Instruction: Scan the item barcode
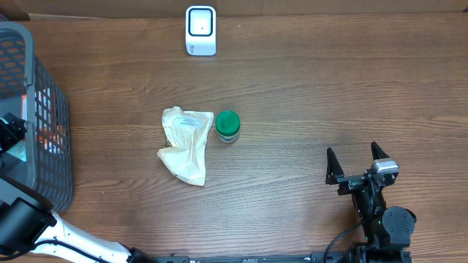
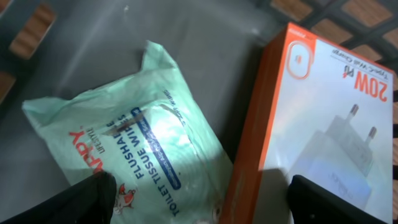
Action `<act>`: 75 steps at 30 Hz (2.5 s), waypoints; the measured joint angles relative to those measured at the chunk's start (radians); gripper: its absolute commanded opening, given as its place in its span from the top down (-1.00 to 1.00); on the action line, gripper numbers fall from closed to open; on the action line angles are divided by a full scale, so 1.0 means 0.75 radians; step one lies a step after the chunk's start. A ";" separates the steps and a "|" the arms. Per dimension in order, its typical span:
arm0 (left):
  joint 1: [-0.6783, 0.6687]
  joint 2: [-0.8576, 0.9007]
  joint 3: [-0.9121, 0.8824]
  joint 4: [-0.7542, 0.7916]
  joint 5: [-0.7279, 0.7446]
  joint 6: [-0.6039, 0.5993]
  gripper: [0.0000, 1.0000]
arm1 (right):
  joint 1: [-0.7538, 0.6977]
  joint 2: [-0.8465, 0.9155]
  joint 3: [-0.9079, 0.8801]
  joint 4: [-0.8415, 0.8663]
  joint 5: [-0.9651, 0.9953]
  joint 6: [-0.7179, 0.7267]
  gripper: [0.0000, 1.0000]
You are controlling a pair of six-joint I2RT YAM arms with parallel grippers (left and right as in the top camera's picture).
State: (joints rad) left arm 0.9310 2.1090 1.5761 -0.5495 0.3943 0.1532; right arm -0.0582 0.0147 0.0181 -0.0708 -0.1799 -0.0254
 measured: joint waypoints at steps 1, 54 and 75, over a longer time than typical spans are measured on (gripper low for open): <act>-0.003 0.004 0.002 0.008 0.008 0.004 -0.77 | 0.000 0.000 0.000 0.001 0.001 -0.001 -1.00; -0.132 0.063 0.043 0.007 0.183 -0.166 -0.22 | -0.001 0.000 0.000 0.000 0.001 -0.001 -1.00; -0.195 0.014 0.050 -0.207 -0.072 -0.487 -0.68 | 0.000 0.000 0.000 0.000 0.000 0.000 -1.00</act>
State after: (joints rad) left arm 0.7849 2.1197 1.6138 -0.7044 0.3405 -0.2123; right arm -0.0582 0.0147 0.0181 -0.0708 -0.1799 -0.0254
